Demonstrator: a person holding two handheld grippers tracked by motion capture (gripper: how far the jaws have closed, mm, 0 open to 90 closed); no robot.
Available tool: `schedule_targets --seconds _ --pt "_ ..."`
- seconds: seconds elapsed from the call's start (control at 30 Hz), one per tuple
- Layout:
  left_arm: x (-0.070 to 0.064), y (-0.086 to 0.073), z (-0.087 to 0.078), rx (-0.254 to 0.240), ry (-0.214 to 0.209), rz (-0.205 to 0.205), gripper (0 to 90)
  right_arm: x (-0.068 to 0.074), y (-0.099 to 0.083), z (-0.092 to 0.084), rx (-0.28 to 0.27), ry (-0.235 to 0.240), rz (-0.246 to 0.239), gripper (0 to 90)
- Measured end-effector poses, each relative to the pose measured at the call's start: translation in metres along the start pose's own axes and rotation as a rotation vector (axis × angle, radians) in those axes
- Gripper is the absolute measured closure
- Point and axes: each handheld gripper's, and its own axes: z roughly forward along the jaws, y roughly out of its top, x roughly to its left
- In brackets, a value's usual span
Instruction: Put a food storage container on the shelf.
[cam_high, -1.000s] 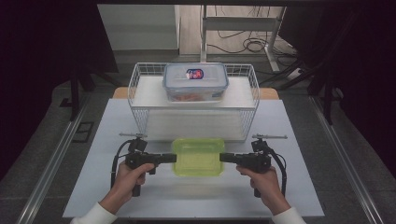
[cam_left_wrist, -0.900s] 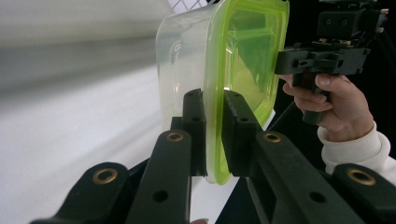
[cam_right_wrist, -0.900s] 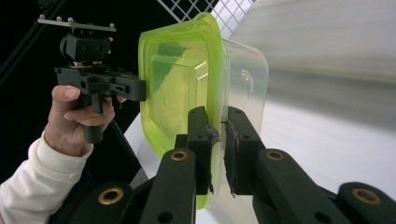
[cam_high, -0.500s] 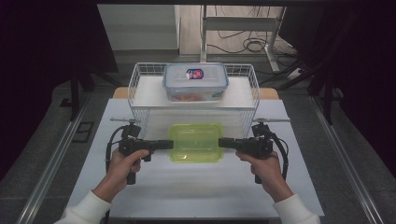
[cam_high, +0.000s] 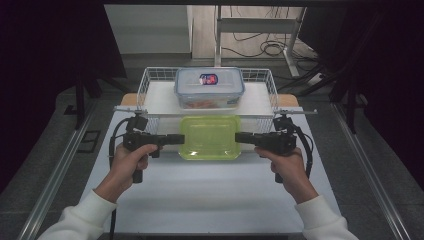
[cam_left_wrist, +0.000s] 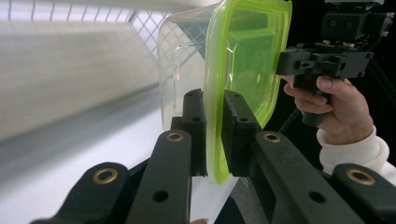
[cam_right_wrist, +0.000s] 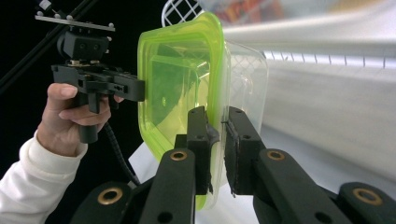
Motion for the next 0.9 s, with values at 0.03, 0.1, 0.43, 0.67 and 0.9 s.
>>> schedule_targets --seconds 0.03,0.1,0.43,0.67,0.9 --pt "-0.003 0.005 -0.001 -0.004 0.001 0.005 81.5 0.001 0.003 -0.001 -0.003 0.002 -0.001 80.9" --pt "-0.007 0.013 -0.004 -0.007 0.007 0.019 81.5 0.003 0.011 -0.002 -0.016 0.002 -0.008 80.9" --pt "-0.020 0.045 -0.009 -0.018 0.010 0.057 81.5 0.007 0.040 -0.011 -0.050 0.016 -0.042 80.9" --pt "-0.022 0.067 -0.008 -0.025 0.003 0.058 81.5 0.006 0.063 -0.015 -0.054 0.015 -0.055 80.8" --pt "-0.020 0.092 -0.005 -0.025 -0.005 0.045 81.6 0.003 0.087 -0.019 -0.064 0.016 -0.061 80.8"
